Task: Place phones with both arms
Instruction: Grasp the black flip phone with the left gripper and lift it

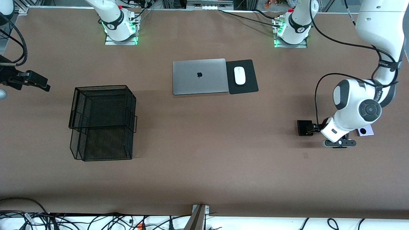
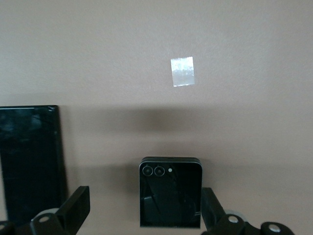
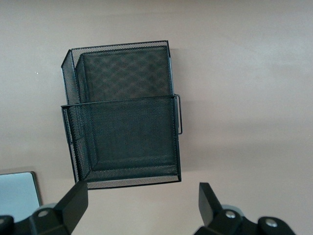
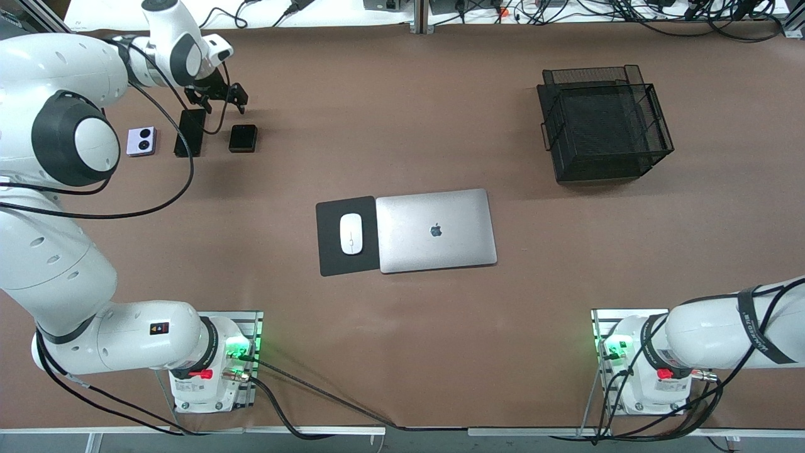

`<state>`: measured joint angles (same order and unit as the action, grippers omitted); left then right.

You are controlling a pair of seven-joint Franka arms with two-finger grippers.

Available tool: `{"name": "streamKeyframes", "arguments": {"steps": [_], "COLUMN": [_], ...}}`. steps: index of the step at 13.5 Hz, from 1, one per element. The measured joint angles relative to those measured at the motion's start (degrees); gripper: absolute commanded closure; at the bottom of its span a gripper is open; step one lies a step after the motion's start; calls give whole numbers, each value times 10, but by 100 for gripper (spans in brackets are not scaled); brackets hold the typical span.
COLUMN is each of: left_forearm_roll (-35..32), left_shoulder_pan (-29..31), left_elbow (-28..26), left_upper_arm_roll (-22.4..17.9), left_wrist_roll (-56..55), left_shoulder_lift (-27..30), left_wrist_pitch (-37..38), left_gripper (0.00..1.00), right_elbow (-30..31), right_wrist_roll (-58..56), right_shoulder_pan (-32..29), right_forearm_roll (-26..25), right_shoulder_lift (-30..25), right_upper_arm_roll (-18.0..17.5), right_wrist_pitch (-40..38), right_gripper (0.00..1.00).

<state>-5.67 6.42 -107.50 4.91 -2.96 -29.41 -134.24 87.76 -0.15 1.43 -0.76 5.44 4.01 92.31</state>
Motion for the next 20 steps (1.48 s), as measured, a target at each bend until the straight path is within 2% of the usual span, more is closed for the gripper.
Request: {"name": "streamKeyframes", "arguments": {"steps": [9,20], "left_forearm_roll": [0,0], "left_shoulder_pan": [4,4], "left_elbow": [-38,-48], "left_upper_arm_roll": [4,15], "left_wrist_roll": [0,-1], "left_shoulder_lift": [-30,-38], "left_wrist_pitch": [-54,-60], "left_gripper": [0,0], "right_elbow": [0,0], "right_wrist_roll": [2,3], "right_shoulder_pan": [0,0], "right_forearm_roll": [0,0], "right_shoulder_lift": [0,-1], "right_upper_arm_roll": [-4,-2], "right_wrist_pitch": [-11,-11], "right_gripper": [0,0]}}
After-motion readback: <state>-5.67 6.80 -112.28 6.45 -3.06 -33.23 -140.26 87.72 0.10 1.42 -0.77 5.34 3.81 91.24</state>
